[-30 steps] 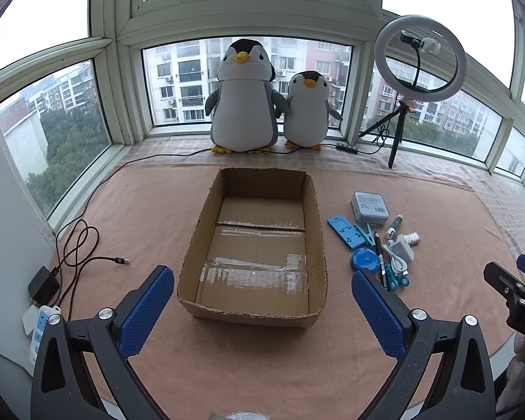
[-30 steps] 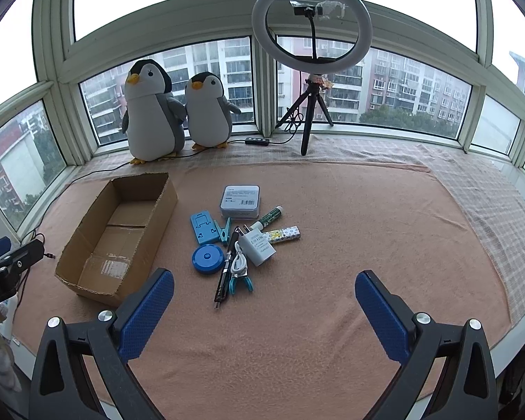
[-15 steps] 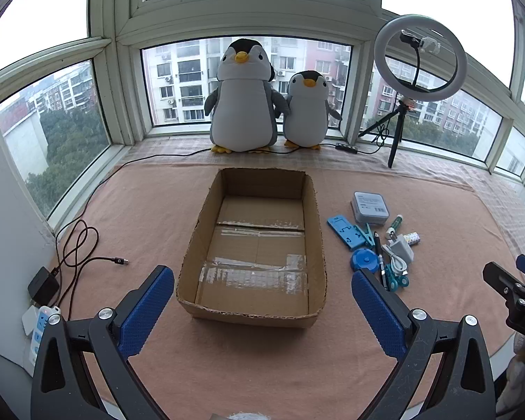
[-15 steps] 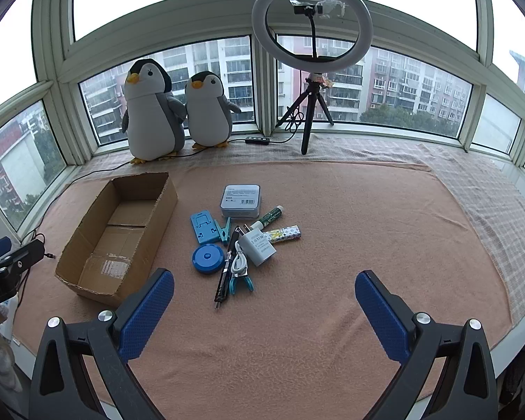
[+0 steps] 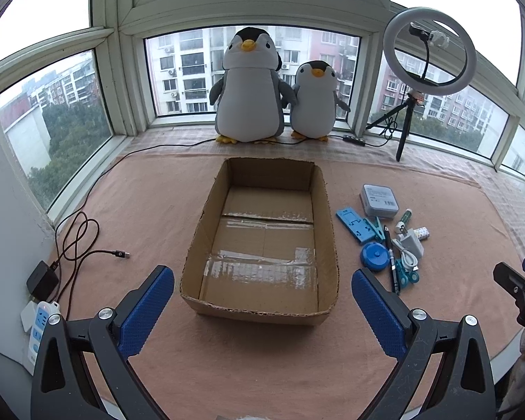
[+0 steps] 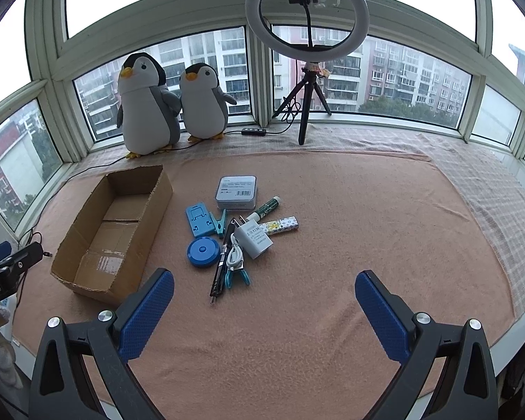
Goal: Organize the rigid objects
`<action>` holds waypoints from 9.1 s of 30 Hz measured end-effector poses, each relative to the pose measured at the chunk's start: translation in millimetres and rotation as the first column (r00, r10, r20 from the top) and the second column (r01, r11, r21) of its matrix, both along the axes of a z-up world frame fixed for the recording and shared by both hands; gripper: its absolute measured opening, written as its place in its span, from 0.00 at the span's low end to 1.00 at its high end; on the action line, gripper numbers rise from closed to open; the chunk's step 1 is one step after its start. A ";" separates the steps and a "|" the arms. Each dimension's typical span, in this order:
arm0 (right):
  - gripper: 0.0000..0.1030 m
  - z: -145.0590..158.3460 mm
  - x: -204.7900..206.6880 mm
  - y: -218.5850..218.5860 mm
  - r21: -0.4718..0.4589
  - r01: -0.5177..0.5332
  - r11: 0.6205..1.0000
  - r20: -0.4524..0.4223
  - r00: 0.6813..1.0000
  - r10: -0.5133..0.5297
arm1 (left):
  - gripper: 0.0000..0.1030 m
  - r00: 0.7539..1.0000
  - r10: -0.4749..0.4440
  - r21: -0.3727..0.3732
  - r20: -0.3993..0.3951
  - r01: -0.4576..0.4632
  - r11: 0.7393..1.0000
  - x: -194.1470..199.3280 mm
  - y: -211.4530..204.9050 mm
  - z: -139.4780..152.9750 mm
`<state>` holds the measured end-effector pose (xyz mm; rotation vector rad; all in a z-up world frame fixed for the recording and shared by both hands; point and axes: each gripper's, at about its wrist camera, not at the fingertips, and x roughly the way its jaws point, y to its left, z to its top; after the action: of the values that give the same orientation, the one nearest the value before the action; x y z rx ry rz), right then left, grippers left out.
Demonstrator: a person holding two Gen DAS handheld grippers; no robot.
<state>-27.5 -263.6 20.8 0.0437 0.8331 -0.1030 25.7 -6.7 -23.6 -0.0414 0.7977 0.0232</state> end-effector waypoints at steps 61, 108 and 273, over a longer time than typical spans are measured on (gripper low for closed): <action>0.86 -60.0 101.9 -77.3 0.121 0.079 0.989 -0.179 0.982 -0.057 | 0.41 0.956 0.104 0.007 -0.275 -0.106 0.994 100.6 82.0 -142.8; 0.32 -141.7 227.9 -58.7 0.096 0.252 0.963 -0.508 0.844 -0.170 | 0.29 0.964 0.085 -0.032 -0.252 -0.096 0.995 96.0 85.7 -145.2; 0.57 -141.2 162.2 -76.8 0.167 0.260 0.951 -0.479 0.865 -0.152 | 0.29 0.962 0.098 -0.009 -0.254 -0.104 0.995 100.5 79.9 -148.6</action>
<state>134.7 -340.4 -120.4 0.3379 1.3168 -0.2281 126.2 73.2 -172.3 -0.1024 1.0511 0.1184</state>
